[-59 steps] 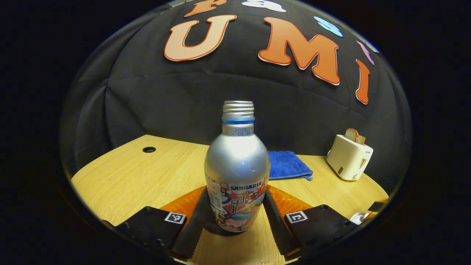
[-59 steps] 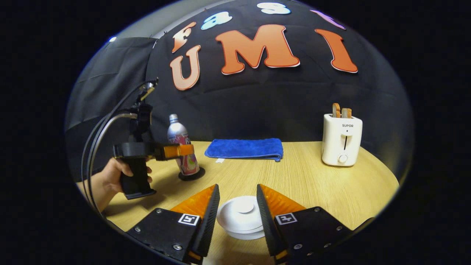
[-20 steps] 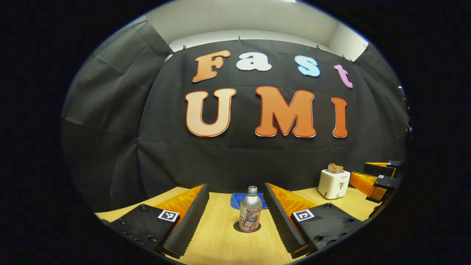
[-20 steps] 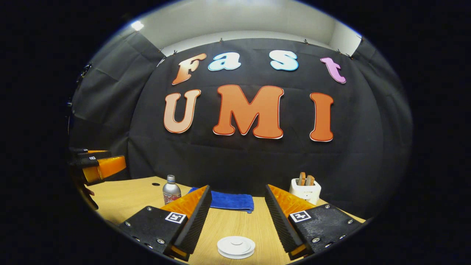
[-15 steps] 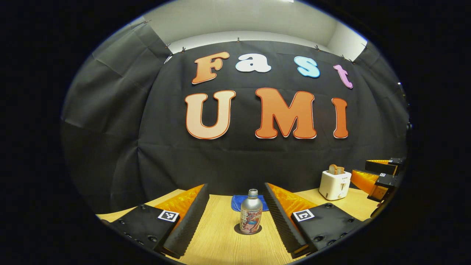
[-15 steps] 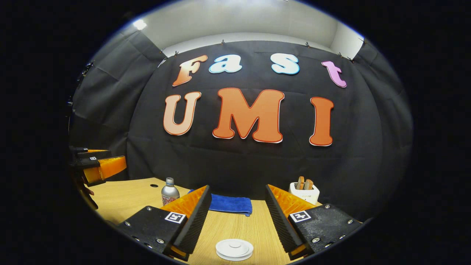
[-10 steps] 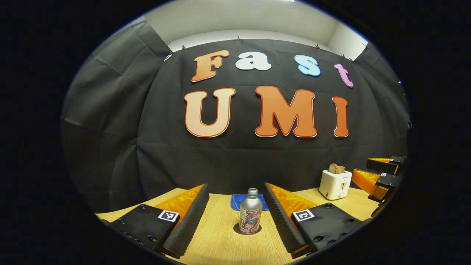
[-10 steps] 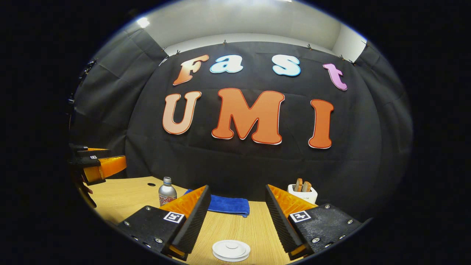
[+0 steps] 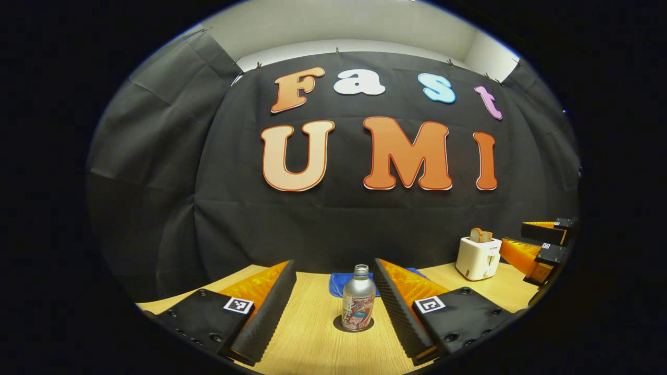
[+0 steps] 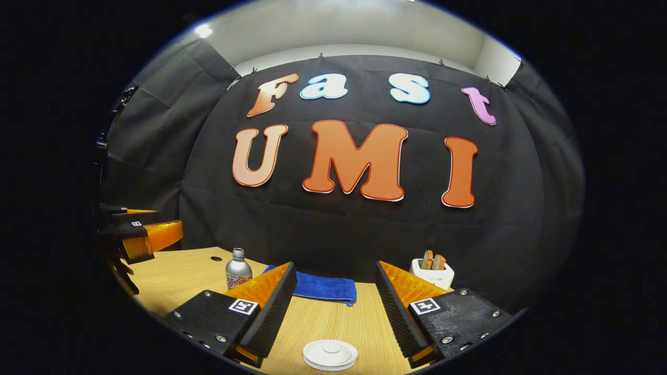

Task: Open the teacup lid with one hand, grasp the water bottle and pour water into the teacup with the other hand; after pouring, place the water bottle on the coaster and then close the teacup lid.

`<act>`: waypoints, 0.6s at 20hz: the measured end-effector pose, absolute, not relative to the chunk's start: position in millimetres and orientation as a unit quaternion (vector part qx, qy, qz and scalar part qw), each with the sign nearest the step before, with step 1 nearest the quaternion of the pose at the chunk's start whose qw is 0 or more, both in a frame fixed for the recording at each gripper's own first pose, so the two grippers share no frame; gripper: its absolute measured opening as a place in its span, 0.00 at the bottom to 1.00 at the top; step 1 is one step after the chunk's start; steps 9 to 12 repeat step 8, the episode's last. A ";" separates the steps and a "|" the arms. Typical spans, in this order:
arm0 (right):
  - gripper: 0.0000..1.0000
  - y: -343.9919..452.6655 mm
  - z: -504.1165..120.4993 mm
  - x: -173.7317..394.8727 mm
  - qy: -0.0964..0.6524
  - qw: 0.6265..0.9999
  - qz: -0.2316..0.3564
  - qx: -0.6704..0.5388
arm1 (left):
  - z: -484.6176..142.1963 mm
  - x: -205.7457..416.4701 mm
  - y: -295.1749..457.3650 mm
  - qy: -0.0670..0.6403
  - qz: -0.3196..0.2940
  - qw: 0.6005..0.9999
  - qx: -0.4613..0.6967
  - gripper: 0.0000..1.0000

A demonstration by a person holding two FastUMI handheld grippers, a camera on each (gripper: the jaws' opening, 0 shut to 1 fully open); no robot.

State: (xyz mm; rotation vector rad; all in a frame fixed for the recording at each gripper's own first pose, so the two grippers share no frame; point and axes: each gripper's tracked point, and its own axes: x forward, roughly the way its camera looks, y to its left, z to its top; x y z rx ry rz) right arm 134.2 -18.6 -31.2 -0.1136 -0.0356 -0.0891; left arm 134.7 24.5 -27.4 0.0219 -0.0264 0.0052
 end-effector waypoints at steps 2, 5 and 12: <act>0.91 -16.2 -31.2 135.1 -0.020 0.997 -0.043 -0.057 | -26.3 134.9 25.7 -0.014 0.003 1.000 0.011 0.96; 0.91 -15.2 -33.8 136.2 -0.016 0.997 -0.043 -0.057 | -28.6 136.0 27.5 -0.010 0.003 1.000 0.011 0.96; 0.91 -12.8 -37.5 137.1 -0.011 0.997 -0.039 -0.058 | -30.0 135.6 28.5 -0.008 0.003 1.000 0.011 0.97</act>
